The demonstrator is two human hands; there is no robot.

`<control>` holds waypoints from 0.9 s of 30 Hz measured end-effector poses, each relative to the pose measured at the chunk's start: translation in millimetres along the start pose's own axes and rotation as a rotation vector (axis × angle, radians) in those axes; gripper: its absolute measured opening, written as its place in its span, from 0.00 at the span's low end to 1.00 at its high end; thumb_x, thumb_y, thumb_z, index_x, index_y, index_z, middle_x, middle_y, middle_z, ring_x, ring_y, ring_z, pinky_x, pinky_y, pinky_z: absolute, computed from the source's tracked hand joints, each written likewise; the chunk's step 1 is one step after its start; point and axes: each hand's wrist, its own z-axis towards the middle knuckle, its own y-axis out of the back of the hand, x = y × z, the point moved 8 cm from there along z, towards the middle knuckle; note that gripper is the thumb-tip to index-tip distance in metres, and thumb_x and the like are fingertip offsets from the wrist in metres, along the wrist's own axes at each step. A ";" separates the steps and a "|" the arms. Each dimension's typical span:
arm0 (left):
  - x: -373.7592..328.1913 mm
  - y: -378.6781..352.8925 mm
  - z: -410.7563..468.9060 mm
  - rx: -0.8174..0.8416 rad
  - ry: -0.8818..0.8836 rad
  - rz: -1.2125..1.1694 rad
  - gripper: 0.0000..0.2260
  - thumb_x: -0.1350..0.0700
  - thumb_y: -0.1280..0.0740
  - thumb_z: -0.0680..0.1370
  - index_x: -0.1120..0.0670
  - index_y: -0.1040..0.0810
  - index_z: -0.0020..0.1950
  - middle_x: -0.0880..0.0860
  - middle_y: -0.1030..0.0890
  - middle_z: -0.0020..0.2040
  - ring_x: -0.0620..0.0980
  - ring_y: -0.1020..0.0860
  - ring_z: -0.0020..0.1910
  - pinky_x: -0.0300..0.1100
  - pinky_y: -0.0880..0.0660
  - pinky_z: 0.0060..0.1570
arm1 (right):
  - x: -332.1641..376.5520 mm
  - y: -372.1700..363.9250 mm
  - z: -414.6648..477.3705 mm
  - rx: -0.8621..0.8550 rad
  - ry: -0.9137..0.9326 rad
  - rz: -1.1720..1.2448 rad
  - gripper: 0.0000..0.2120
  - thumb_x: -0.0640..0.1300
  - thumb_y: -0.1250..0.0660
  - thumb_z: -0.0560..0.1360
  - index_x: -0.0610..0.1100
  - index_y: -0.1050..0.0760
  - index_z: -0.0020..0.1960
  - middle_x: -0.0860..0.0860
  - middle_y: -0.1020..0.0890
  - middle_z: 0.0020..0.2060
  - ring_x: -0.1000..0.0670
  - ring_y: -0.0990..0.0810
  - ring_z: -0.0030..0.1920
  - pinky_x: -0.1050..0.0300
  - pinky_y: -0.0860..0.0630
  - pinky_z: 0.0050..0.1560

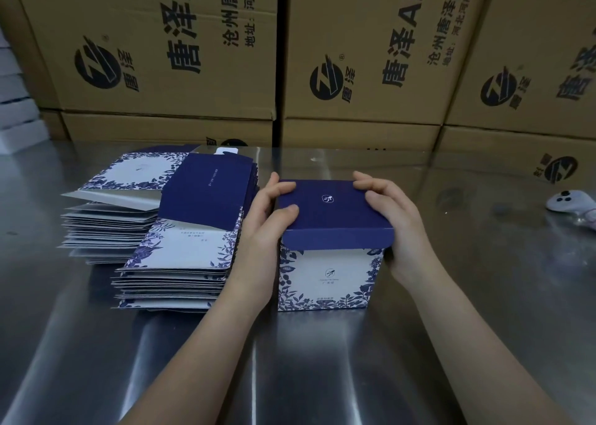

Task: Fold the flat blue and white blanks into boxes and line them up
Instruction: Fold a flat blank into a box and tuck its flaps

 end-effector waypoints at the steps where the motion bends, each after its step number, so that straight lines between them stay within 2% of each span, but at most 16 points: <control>1: -0.1 0.6 0.4 0.001 -0.005 0.003 0.13 0.52 0.34 0.70 0.43 0.17 0.53 0.38 0.30 0.72 0.37 0.28 0.68 0.36 0.26 0.56 | -0.8 1.3 -0.1 -0.001 -0.006 -0.004 0.06 0.43 0.34 0.73 0.49 0.19 0.44 0.57 0.20 0.60 0.58 0.22 0.61 0.55 0.26 0.58; 4: -5.2 1.3 0.6 -0.021 -0.047 0.030 0.10 0.56 0.32 0.75 0.42 0.15 0.48 0.38 0.27 0.69 0.34 0.27 0.65 0.34 0.26 0.54 | 3.0 6.9 -0.4 -0.067 0.032 -0.034 0.09 0.38 0.34 0.77 0.48 0.17 0.43 0.56 0.19 0.58 0.60 0.20 0.56 0.62 0.23 0.52; 6: -12.6 2.8 -0.7 -0.059 -0.125 0.086 0.14 0.60 0.33 0.79 0.42 0.14 0.44 0.41 0.23 0.65 0.32 0.24 0.60 0.30 0.26 0.51 | 11.1 10.0 -1.4 -0.110 0.108 -0.078 0.09 0.38 0.34 0.77 0.46 0.17 0.42 0.54 0.17 0.54 0.59 0.19 0.52 0.66 0.23 0.47; 8: -18.9 4.6 -2.6 -0.102 -0.192 0.138 0.16 0.60 0.35 0.81 0.43 0.14 0.42 0.44 0.19 0.60 0.33 0.22 0.56 0.26 0.27 0.49 | 17.5 10.5 -2.5 -0.106 0.160 -0.114 0.09 0.40 0.33 0.77 0.46 0.17 0.42 0.52 0.16 0.51 0.58 0.19 0.50 0.68 0.25 0.46; 12: -20.6 4.5 -4.6 -0.131 -0.224 0.253 0.13 0.53 0.35 0.82 0.43 0.15 0.41 0.40 0.18 0.56 0.35 0.23 0.60 0.26 0.31 0.56 | 20.8 4.8 -4.8 0.044 0.139 -0.193 0.07 0.47 0.32 0.72 0.49 0.16 0.42 0.51 0.19 0.58 0.57 0.23 0.61 0.69 0.28 0.53; 15: -16.0 -0.8 -6.9 -0.074 -0.199 0.291 0.06 0.50 0.32 0.79 0.42 0.16 0.46 0.40 0.21 0.62 0.33 0.27 0.64 0.31 0.31 0.60 | 19.1 -4.7 -9.6 0.198 0.095 -0.248 0.08 0.43 0.26 0.67 0.48 0.16 0.46 0.53 0.26 0.65 0.60 0.26 0.63 0.67 0.26 0.50; 17: -15.6 -4.9 -8.8 -0.026 -0.197 0.333 0.07 0.53 0.28 0.76 0.41 0.16 0.49 0.40 0.25 0.67 0.30 0.30 0.65 0.28 0.31 0.59 | 18.8 -5.8 -10.9 0.207 0.087 -0.239 0.13 0.42 0.22 0.64 0.46 0.16 0.48 0.53 0.28 0.67 0.61 0.27 0.63 0.66 0.24 0.47; 21: -14.5 -6.1 -9.1 -0.005 -0.192 0.326 0.09 0.59 0.27 0.76 0.45 0.15 0.49 0.40 0.28 0.70 0.33 0.31 0.68 0.30 0.30 0.61 | 23.3 -7.6 -11.1 0.175 0.158 -0.260 0.13 0.43 0.25 0.63 0.46 0.16 0.48 0.54 0.29 0.69 0.63 0.30 0.67 0.65 0.25 0.55; 24: -15.1 -6.8 -8.7 -0.017 -0.194 0.336 0.08 0.59 0.28 0.76 0.45 0.15 0.48 0.40 0.28 0.70 0.33 0.31 0.68 0.28 0.30 0.60 | 22.8 -8.2 -11.3 0.166 0.193 -0.287 0.11 0.43 0.26 0.64 0.47 0.16 0.46 0.52 0.27 0.67 0.56 0.30 0.69 0.56 0.27 0.63; 27: -16.9 -7.7 -8.5 -0.030 -0.220 0.382 0.09 0.59 0.28 0.76 0.44 0.16 0.46 0.40 0.26 0.67 0.31 0.30 0.65 0.28 0.30 0.57 | 21.4 -8.3 -10.7 0.135 0.214 -0.339 0.08 0.40 0.25 0.67 0.48 0.16 0.45 0.52 0.22 0.62 0.49 0.28 0.67 0.47 0.30 0.66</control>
